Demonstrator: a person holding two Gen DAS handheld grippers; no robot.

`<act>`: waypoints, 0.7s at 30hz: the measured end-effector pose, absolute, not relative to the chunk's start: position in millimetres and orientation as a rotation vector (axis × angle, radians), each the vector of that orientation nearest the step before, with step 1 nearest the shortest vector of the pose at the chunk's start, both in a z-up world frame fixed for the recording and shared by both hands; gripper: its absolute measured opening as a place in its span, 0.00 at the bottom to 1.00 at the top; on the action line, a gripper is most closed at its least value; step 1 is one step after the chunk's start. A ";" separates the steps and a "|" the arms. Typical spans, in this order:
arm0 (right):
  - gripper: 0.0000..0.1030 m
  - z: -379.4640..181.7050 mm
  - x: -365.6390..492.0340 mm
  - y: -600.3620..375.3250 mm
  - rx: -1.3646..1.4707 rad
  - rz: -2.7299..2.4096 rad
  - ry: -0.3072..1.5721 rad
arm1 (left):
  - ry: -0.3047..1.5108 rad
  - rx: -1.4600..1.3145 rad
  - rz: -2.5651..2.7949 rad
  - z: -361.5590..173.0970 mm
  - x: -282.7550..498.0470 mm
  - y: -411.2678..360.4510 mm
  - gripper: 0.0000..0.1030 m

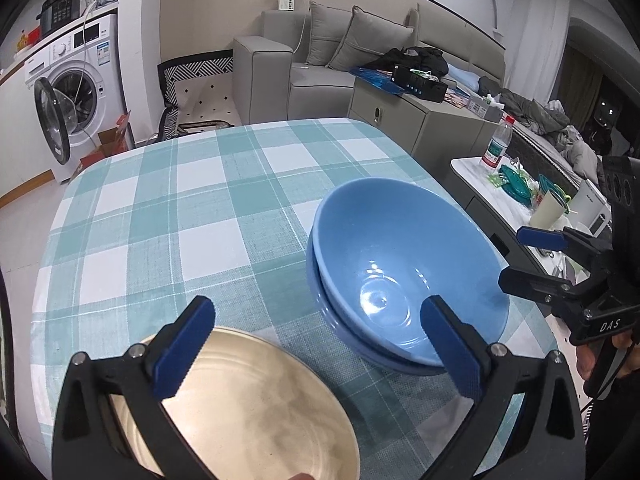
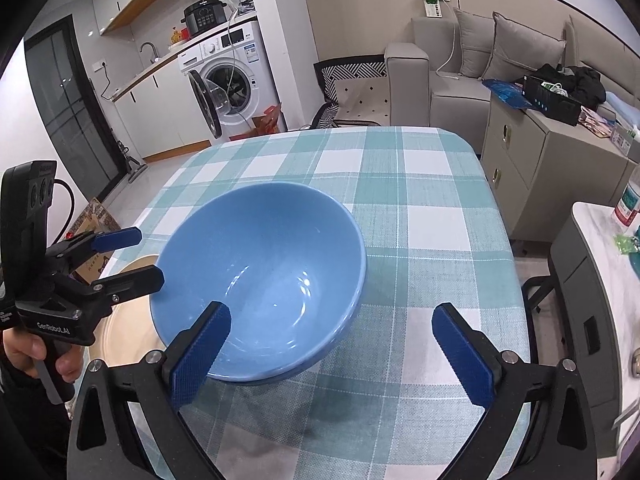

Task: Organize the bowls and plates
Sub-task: 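Move both open tools to the rim of the nested bowls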

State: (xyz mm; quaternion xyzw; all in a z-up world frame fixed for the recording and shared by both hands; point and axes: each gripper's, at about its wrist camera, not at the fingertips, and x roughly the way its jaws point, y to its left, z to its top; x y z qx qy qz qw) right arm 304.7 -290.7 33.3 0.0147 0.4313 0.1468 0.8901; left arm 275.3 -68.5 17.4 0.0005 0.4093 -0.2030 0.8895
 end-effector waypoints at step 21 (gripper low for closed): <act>0.99 4.7 315.1 -296.0 0.167 0.319 0.982 | 0.888 -0.052 -0.379 -1.7 287.1 -67.2 1.00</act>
